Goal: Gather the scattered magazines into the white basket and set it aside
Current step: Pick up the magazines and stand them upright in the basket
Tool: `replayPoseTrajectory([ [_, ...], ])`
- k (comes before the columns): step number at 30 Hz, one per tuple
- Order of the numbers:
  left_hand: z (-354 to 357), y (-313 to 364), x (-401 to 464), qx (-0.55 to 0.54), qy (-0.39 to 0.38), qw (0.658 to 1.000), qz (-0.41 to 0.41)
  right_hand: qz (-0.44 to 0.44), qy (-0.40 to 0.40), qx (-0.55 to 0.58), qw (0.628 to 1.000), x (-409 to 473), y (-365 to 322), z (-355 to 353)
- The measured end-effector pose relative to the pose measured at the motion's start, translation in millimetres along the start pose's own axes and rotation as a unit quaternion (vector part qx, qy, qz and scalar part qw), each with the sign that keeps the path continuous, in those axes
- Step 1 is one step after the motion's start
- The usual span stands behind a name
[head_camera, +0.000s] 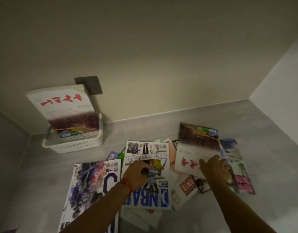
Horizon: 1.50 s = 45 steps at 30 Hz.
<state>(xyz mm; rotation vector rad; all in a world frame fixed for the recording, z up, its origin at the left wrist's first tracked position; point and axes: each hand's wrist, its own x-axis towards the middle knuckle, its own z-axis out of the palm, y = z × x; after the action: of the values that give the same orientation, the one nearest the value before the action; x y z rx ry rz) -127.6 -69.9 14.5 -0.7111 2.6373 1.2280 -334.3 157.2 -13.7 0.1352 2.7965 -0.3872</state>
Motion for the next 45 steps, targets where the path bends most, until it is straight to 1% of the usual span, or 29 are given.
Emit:
replayPoseTrajectory([
  [1, 13, 13, 2, 0.012, -0.029, 1.0, -0.001, 0.025, -0.026, 0.006, 0.999, 8, 13, -2],
  [3, 27, 21, 4, 0.029, -0.075, 0.997, -0.011, 0.027, -0.058, 0.037, 0.997, 15, 24, 4],
  [5, 38, 27, 6, 0.07, -0.125, 0.99, -0.011, 0.031, -0.053, 0.014, 0.998, 17, 33, 7],
  [7, 44, 29, 7, 0.089, -0.146, 0.985, -0.026, 0.048, -0.044, 0.018, 0.998, 19, 38, 6],
  [9, 45, 29, 7, 0.124, -0.141, 0.982, -0.025, 0.051, -0.045, 0.067, 0.995, 24, 42, 5],
  [11, 45, 30, 7, 0.154, -0.148, 0.977, -0.022, 0.002, -0.05, 0.157, 0.986, 31, 49, 1],
  [13, 44, 32, 8, 0.146, -0.163, 0.975, -0.045, -0.082, -0.058, 0.263, 0.96, 28, 53, -8],
  [14, 43, 35, 9, 0.129, -0.159, 0.977, -0.064, -0.124, -0.059, 0.291, 0.947, 25, 53, -15],
  [15, 43, 39, 10, 0.113, -0.144, 0.98, -0.082, -0.167, -0.053, 0.294, 0.94, 21, 52, -25],
  [16, 42, 44, 10, 0.101, -0.109, 0.985, -0.087, -0.208, -0.037, 0.283, 0.935, 20, 51, -36],
  [18, 37, 60, 12, 0.084, 0.016, 0.995, -0.055, -0.288, 0.01, 0.266, 0.92, 20, 45, -62],
  [19, 32, 72, 12, 0.076, 0.084, 0.993, -0.03, -0.323, 0.025, 0.261, 0.91, 20, 41, -79],
  [21, 20, 101, 15, 0.07, 0.2, 0.976, 0.046, -0.381, 0.055, 0.224, 0.895, 19, 30, -112],
  [23, 5, 133, 18, 0.105, 0.283, 0.945, 0.124, -0.402, 0.066, 0.195, 0.892, 12, 12, -145],
  [25, -13, 158, 20, 0.172, 0.331, 0.91, 0.182, -0.417, 0.073, 0.195, 0.885, 0, -14, -173],
  [26, -23, 166, 21, 0.203, 0.33, 0.9, 0.2, -0.444, 0.08, 0.199, 0.87, -7, -30, -183],
  [27, -32, 170, 22, 0.22, 0.311, 0.9, 0.211, -0.476, 0.08, 0.203, 0.852, -16, -46, -190],
  [28, -40, 168, 21, 0.213, 0.278, 0.912, 0.214, -0.504, 0.072, 0.204, 0.836, -25, -61, -195],
  [30, -54, 154, 17, 0.132, 0.208, 0.947, 0.207, -0.545, 0.048, 0.186, 0.816, -42, -88, -198],
  [31, -60, 143, 13, 0.079, 0.188, 0.959, 0.194, -0.565, 0.039, 0.173, 0.806, -49, -99, -196],
  [33, -70, 118, 1, 0.003, 0.184, 0.969, 0.166, -0.583, 0.004, 0.176, 0.793, -60, -116, -187],
  [34, -75, 106, -5, -0.025, 0.193, 0.968, 0.157, -0.582, -0.009, 0.186, 0.792, -63, -122, -181],
  [36, -85, 79, -20, -0.077, 0.228, 0.96, 0.143, -0.561, 0.003, 0.218, 0.799, -65, -129, -165],
  [38, -101, 52, -35, -0.117, 0.28, 0.945, 0.124, -0.509, -0.003, 0.282, 0.813, -66, -132, -143],
  [40, -122, 25, -48, -0.162, 0.32, 0.929, 0.096, -0.436, -0.065, 0.325, 0.837, -71, -136, -118],
  [42, -144, 3, -61, -0.23, 0.325, 0.914, 0.073, -0.385, -0.175, 0.323, 0.847, -83, -147, -91],
  [43, -155, -7, -68, -0.261, 0.322, 0.907, 0.066, -0.381, -0.229, 0.317, 0.838, -92, -156, -79],
  [44, -166, -17, -74, -0.285, 0.321, 0.901, 0.063, -0.397, -0.258, 0.313, 0.824, -103, -167, -69],
  [45, -178, -27, -79, -0.299, 0.323, 0.896, 0.059, -0.425, -0.257, 0.305, 0.812, -113, -181, -62],
])
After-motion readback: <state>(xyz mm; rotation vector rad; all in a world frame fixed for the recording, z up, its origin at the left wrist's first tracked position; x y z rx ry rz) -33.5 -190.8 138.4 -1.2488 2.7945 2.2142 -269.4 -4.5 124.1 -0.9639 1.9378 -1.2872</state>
